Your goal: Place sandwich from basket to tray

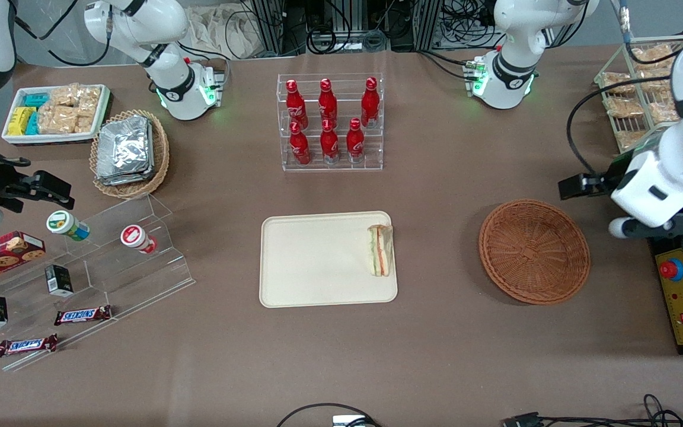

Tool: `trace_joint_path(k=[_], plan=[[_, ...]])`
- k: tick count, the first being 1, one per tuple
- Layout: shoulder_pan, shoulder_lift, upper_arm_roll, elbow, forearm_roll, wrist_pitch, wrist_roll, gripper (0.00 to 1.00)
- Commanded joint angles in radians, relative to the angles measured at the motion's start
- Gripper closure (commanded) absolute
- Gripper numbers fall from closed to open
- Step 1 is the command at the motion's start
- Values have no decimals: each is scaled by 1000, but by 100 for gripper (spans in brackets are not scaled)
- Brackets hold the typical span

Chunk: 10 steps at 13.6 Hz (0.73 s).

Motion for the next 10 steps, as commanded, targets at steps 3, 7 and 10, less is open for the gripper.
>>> trace_joint_path(k=[3,7,10], plan=[[15,-53,-9,-112,8,22,54,0],[37,-155,-9,-274,-7,133,57,0],[-9,-247,53,-391,-14,219,56,0]])
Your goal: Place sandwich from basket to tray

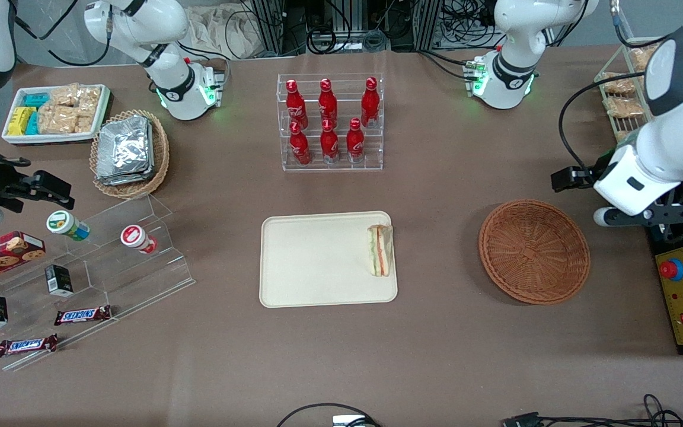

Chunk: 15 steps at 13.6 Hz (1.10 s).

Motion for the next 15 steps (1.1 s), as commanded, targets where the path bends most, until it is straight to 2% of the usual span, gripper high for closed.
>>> trace_joint_path(k=[1,3,4,15], plan=[[-87,-113,118,-126,-12,59,23,0],[-204,-112,249,-115,-20,64,35,0],[-218,-110,261,-112,-27,76,46,0],[-215,-90,258,-101,-29,90,46,0]])
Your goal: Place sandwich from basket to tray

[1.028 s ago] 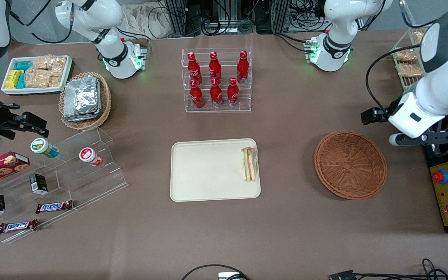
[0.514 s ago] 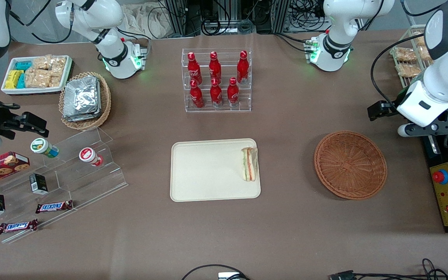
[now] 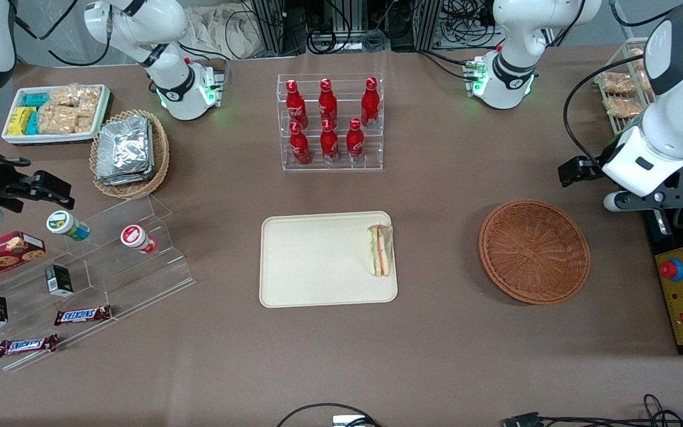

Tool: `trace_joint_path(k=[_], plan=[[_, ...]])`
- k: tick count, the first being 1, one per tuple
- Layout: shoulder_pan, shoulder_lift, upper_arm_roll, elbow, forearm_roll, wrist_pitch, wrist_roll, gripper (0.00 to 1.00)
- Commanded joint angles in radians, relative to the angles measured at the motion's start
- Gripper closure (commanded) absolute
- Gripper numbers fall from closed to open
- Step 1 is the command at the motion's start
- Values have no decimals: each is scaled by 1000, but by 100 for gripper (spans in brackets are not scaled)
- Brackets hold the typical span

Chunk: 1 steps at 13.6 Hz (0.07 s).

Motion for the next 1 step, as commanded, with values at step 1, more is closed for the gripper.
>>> trace_joint_path(k=[1], plan=[[-8,-9,13,-6,-9,14,11,0]])
